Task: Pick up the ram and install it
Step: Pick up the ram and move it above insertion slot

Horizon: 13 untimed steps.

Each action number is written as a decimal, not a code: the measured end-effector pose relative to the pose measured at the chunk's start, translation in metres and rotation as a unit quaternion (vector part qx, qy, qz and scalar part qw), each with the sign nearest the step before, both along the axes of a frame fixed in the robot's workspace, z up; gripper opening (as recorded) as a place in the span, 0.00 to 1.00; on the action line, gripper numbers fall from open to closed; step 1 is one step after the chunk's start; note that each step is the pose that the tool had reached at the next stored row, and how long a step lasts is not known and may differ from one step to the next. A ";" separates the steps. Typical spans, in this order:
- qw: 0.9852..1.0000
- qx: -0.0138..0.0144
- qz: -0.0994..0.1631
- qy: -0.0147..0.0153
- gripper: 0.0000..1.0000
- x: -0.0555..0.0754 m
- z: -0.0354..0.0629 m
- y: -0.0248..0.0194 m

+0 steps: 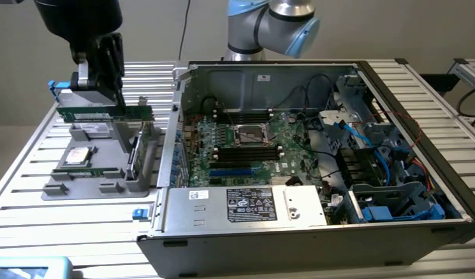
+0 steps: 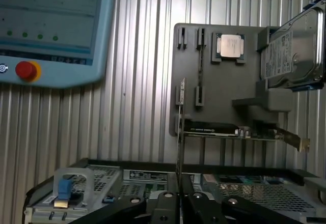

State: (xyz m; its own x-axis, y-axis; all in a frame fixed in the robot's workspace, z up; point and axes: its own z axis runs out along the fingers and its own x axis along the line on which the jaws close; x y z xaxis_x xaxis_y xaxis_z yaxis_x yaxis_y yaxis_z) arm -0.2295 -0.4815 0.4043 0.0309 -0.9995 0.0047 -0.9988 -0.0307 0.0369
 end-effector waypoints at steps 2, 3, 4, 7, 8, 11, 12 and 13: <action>1.000 0.000 0.000 0.000 0.13 0.009 0.0005 0.0000; 1.000 0.000 0.000 0.000 0.13 0.014 0.0007 0.0000; 1.000 0.000 0.000 0.000 0.13 0.018 0.0007 0.0000; 1.000 0.000 0.000 0.000 0.13 0.032 0.0007 0.0000; 1.000 0.000 0.000 0.000 0.13 0.036 0.0008 0.0000; 1.000 0.000 0.000 0.000 0.13 0.050 0.0008 0.0000; 1.000 0.000 0.000 0.000 0.13 0.054 0.0007 0.0000; 1.000 0.000 0.000 0.000 0.13 0.059 0.0007 0.0000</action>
